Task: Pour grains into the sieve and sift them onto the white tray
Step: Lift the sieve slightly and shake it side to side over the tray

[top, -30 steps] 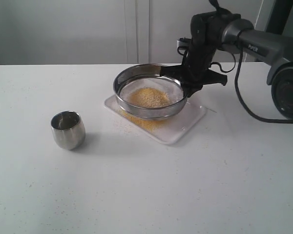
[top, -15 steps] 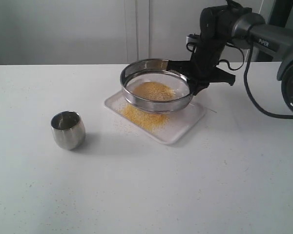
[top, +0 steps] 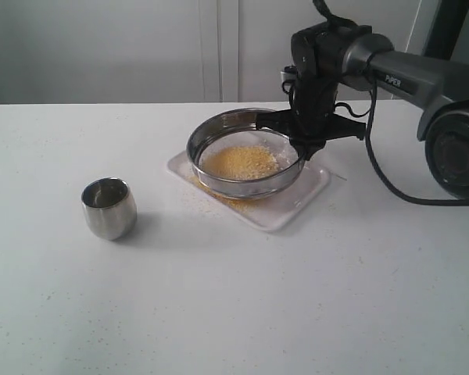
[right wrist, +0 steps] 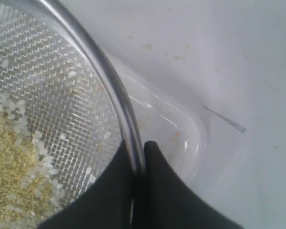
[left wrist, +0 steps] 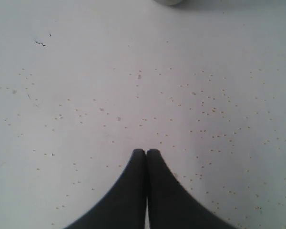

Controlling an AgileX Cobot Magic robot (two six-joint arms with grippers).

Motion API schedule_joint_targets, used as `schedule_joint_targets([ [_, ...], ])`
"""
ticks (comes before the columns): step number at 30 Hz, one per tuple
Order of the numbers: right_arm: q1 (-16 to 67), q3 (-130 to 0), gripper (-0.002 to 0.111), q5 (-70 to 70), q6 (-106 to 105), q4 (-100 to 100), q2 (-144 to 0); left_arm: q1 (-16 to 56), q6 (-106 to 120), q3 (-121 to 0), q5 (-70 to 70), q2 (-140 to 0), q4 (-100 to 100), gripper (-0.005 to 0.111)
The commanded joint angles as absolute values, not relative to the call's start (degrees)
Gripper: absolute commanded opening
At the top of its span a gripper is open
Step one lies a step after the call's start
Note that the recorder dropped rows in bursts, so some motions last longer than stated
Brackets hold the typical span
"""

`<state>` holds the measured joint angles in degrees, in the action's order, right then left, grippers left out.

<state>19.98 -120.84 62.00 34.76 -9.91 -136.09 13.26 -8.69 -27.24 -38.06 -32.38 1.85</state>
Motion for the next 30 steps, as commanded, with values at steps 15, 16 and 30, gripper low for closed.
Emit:
schedule_joint_targets([
  [15,16.46,-119.69,0.0,62.82,34.25,-3.67,-135.36,13.47,-8.9,-26.8,-38.63,-32.05,2.1,0.0],
  [16,16.46,-119.69,0.0,62.55,34.14,-2.55,-135.36,13.47,-8.9,-26.8,-38.63,-32.05,2.1,0.0],
  [30,14.54,-115.03,0.0,60.07,31.31,-4.83,-131.09,13.47,-8.9,-26.8,-38.63,-32.05,2.1,0.0],
])
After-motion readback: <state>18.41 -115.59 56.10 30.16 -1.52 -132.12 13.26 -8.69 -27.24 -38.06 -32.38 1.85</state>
